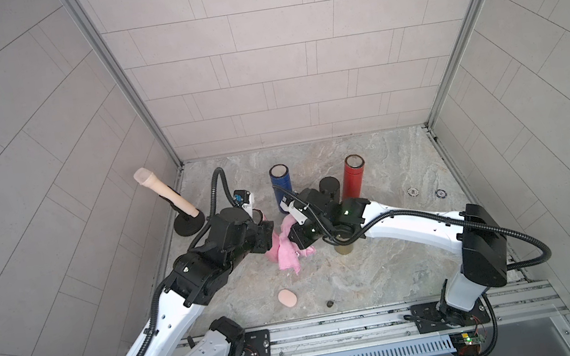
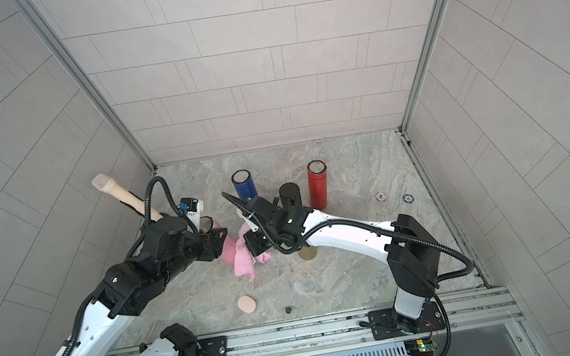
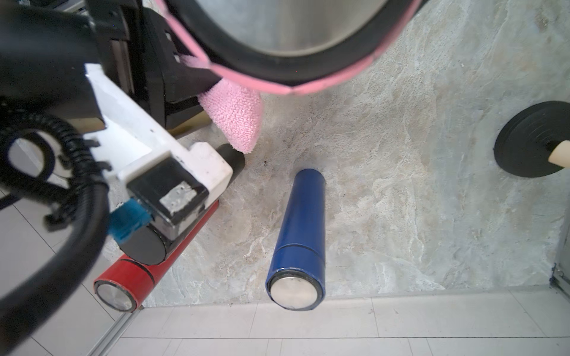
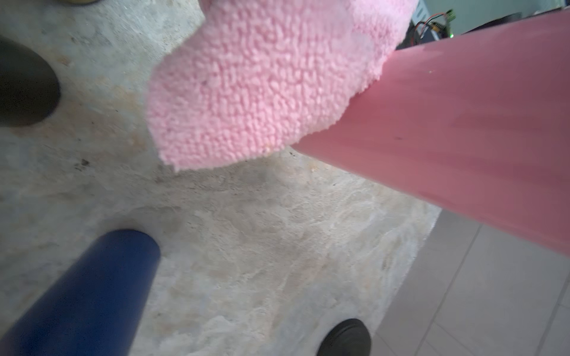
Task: Wipe the surface of the thermos
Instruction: Wipe the dirt from the surface of the thermos.
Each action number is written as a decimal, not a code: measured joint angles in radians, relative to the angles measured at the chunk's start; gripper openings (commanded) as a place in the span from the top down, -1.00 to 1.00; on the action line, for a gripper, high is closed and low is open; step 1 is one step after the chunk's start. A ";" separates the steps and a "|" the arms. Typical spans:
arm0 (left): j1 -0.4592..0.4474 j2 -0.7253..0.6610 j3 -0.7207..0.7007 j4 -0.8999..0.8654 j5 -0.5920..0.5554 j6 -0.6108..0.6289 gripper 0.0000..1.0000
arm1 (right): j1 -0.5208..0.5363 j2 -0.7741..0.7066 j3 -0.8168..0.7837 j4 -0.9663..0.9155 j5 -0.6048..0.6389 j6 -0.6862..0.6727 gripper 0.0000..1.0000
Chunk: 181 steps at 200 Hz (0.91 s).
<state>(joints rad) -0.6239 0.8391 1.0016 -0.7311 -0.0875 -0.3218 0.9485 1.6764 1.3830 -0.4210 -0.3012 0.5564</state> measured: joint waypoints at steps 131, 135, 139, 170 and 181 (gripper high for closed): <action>0.000 -0.129 -0.199 0.243 0.033 0.077 1.00 | -0.040 0.083 0.130 -0.156 -0.014 -0.064 1.00; 0.000 -0.130 -0.196 0.239 0.043 0.081 1.00 | -0.042 0.093 0.134 -0.166 -0.005 -0.067 1.00; 0.000 -0.131 -0.192 0.234 0.051 0.087 1.00 | -0.042 0.100 0.138 -0.176 0.003 -0.071 1.00; 0.000 -0.154 -0.171 0.209 0.126 0.113 1.00 | -0.061 0.136 0.184 -0.233 0.036 -0.091 1.00; 0.000 -0.164 -0.168 0.207 0.145 0.119 1.00 | -0.068 0.137 0.202 -0.240 0.027 -0.096 1.00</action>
<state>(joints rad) -0.6235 0.6746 0.8333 -0.5243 0.0578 -0.2028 0.8810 1.8137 1.5848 -0.6609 -0.2745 0.4603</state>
